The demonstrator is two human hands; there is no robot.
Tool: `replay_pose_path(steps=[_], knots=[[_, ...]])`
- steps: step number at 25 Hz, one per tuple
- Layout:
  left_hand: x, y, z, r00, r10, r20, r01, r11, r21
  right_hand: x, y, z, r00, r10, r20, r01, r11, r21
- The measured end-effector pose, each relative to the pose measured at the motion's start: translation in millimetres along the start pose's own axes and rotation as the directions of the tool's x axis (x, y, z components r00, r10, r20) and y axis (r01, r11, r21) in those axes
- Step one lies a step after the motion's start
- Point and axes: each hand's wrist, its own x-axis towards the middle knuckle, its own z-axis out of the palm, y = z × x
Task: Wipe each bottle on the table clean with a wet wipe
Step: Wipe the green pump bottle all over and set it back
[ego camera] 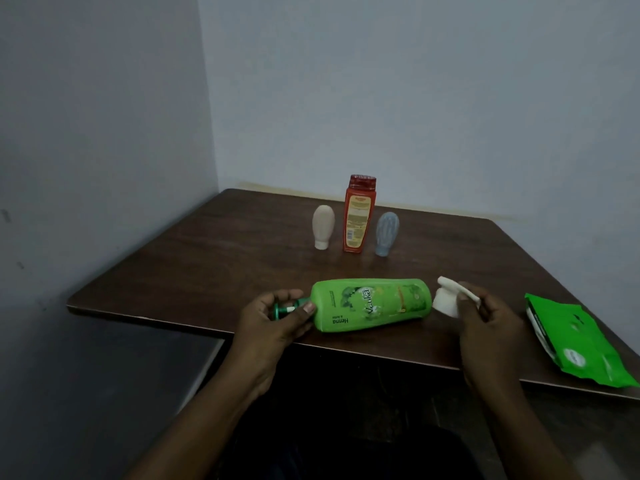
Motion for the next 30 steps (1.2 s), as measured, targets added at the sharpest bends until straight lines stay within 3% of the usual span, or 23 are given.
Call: replay_pose_path(steps=[3,7,12,18,19,22,23,24,28,30], knots=[[2.0,2.5,-6.4,0.997,0.047,0.06,-0.056,0.986,0.158,-7.8,-28.4,23.7,0.964,-0.243,0.105,0.259,0.947,-0.188],[5.8,7.8,-11.1,0.987,0.104,0.12,-0.134,0.951,0.277,-4.0,-47.4,75.8,0.82,-0.459,0.341,0.57,0.71,-0.413],[13.3,13.4,-11.8,0.976,0.12,0.184,-0.181,0.914,0.364,-35.1,-55.4,111.3,0.594,-0.403,0.696,0.745,0.603,-0.287],[14.5,13.1,-18.4,0.968,0.134,0.212,-0.21,0.895,0.393,-62.1,-24.5,85.8,0.384,-0.489,0.783,0.908,0.354,-0.224],[14.6,12.4,-18.6,0.97,0.135,0.201,-0.21,0.883,0.42,-59.5,-22.4,81.4,0.391,-0.492,0.778,0.907,0.348,-0.236],[15.0,10.4,-18.3,0.961,0.18,0.208,-0.266,0.8,0.538,-44.4,-27.1,88.1,0.541,-0.424,0.726,0.82,0.458,-0.343],[13.7,10.2,-18.2,0.956,0.198,0.215,-0.287,0.775,0.563,-41.9,-29.8,94.9,0.562,-0.403,0.723,0.799,0.49,-0.348],[12.2,10.3,-18.4,0.952,0.209,0.226,-0.303,0.761,0.573,-42.4,-31.4,101.3,0.549,-0.395,0.736,0.801,0.499,-0.33],[14.1,11.7,-19.6,0.952,0.186,0.241,-0.291,0.792,0.536,-62.2,-25.5,95.1,0.357,-0.497,0.791,0.909,0.38,-0.172],[18.5,10.6,-21.2,0.962,0.185,0.203,-0.266,0.808,0.525,-59.5,-19.8,82.2,0.394,-0.51,0.764,0.898,0.392,-0.202]])
